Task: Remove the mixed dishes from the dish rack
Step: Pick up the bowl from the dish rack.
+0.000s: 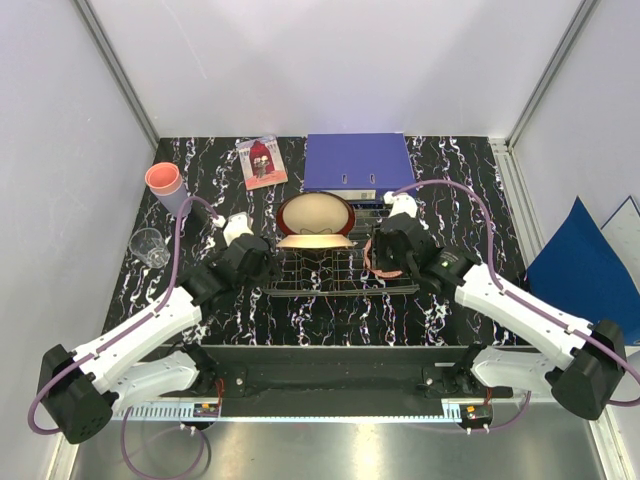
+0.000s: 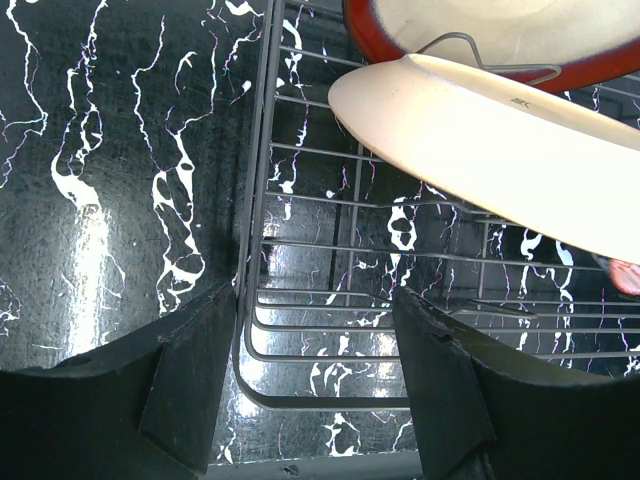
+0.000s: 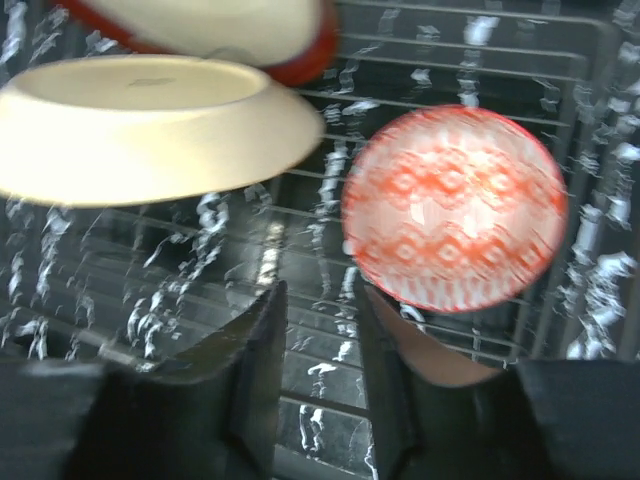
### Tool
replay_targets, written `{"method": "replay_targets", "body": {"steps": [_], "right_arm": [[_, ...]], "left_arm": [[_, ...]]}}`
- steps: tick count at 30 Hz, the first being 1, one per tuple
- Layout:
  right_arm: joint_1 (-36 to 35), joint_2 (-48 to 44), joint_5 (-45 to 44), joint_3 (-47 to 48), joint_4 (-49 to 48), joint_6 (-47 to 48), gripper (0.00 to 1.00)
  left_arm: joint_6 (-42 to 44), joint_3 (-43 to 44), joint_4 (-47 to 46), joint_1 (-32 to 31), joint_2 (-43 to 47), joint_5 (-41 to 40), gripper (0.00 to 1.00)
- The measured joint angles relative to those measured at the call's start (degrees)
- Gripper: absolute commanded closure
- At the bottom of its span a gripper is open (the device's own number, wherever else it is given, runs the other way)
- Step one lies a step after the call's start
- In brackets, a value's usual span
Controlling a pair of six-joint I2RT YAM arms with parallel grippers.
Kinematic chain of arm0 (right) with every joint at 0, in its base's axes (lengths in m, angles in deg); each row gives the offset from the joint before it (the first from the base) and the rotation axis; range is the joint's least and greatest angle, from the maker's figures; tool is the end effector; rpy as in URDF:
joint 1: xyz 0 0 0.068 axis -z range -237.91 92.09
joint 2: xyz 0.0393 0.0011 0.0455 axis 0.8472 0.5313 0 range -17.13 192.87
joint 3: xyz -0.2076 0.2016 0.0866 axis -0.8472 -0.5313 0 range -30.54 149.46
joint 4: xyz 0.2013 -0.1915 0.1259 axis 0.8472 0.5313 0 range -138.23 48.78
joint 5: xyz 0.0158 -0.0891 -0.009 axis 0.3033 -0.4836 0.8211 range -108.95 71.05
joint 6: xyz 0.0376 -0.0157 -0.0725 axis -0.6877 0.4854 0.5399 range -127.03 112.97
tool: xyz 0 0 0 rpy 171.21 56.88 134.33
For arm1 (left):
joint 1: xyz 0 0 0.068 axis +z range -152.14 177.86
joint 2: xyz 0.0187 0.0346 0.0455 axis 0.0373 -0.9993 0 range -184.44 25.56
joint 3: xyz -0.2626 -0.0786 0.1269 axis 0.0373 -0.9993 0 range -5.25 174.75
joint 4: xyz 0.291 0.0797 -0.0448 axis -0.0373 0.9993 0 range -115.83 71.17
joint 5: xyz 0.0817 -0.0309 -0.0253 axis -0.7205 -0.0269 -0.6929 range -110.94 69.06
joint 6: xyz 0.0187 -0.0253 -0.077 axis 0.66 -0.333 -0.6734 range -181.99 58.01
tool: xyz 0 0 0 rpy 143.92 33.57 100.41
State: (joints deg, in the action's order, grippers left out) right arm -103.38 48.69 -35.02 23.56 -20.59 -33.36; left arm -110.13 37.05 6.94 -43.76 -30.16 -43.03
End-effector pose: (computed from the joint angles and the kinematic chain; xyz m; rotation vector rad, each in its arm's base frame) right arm 0.2302 0.2052 0.2903 -0.2256 2.2400 0.3666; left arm 0.2043 -0.1451 0.2453 -0.3136 2.3058 -0.3374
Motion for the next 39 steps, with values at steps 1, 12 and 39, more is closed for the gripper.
{"method": "replay_targets", "body": {"steps": [1,12,39], "right_arm": [[0.0,0.1,-1.5,0.3,0.8,-0.5,0.44],[8.6,4.3,-8.6,1.0,5.7,-7.6,0.24],[15.7,20.0,-1.6,-4.0,-5.1,-11.3,1.00]], "left_arm": [[0.0,0.0,0.0,0.0,0.0,0.0,0.34],[-0.1,-0.1,-0.2,0.0,0.0,0.0,0.34],[0.1,-1.2,-1.6,0.0,-0.7,0.3,0.34]]}}
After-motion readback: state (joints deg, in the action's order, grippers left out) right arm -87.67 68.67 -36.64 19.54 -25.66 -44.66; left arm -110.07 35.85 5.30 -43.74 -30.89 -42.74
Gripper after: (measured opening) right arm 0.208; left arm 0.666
